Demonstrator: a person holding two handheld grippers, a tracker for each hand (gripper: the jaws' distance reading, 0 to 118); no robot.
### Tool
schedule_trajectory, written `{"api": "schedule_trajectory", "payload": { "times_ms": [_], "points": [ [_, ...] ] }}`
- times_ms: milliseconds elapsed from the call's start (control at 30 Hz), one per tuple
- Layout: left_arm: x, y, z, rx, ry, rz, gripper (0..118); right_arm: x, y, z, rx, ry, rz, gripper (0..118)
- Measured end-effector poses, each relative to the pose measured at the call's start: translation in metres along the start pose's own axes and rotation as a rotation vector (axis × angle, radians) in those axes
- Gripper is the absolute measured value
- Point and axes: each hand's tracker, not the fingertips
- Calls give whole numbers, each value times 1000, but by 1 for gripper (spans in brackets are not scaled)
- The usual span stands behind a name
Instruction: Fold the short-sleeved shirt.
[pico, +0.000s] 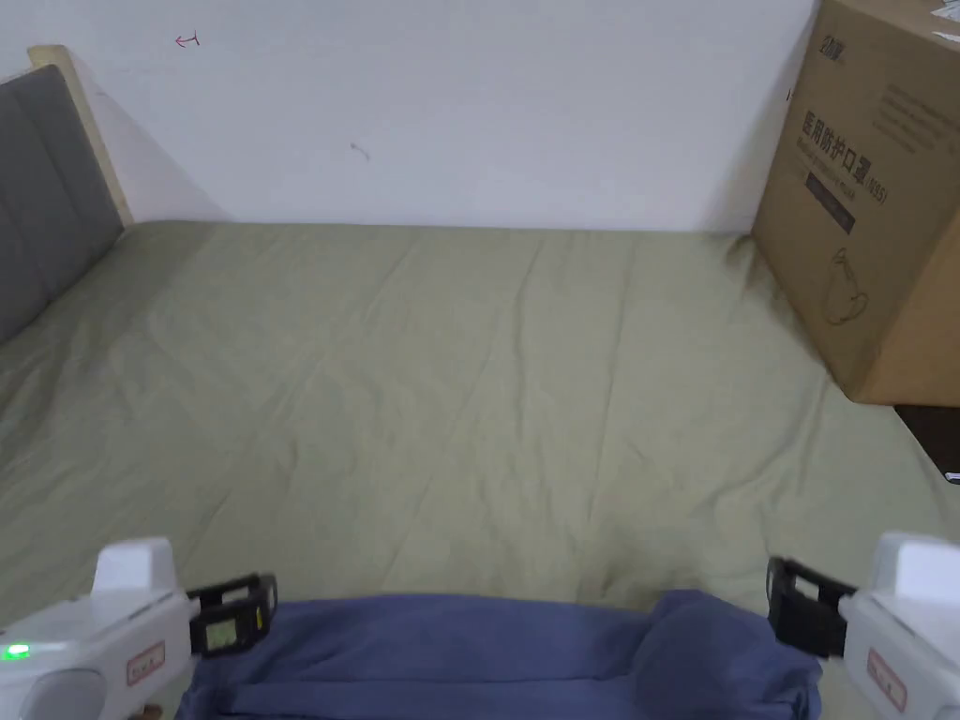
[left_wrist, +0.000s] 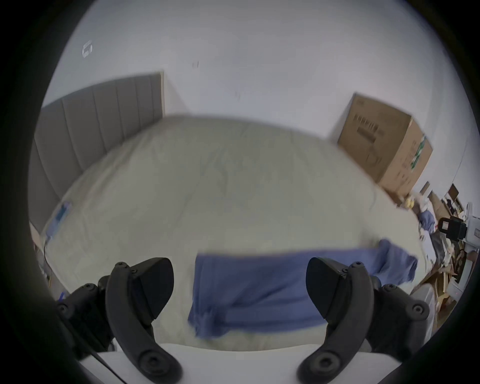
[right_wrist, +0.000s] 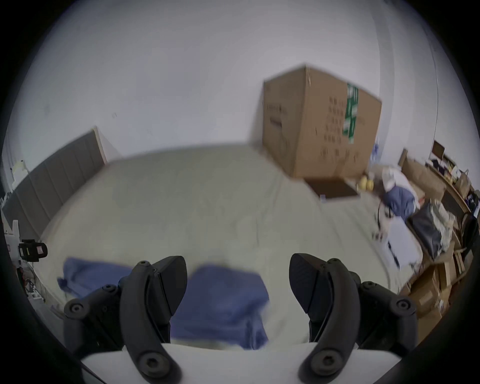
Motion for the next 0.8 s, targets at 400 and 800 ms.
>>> {"api": "schedule_trajectory", "payload": {
  "times_ms": [400, 800],
  "points": [
    [75, 66, 41, 498, 86, -158, 99, -63, 68, 44, 383, 10, 84, 83],
    [73, 57, 33, 476, -51, -100, 0, -83, 59, 41, 434, -15, 131, 0]
  ]
}}
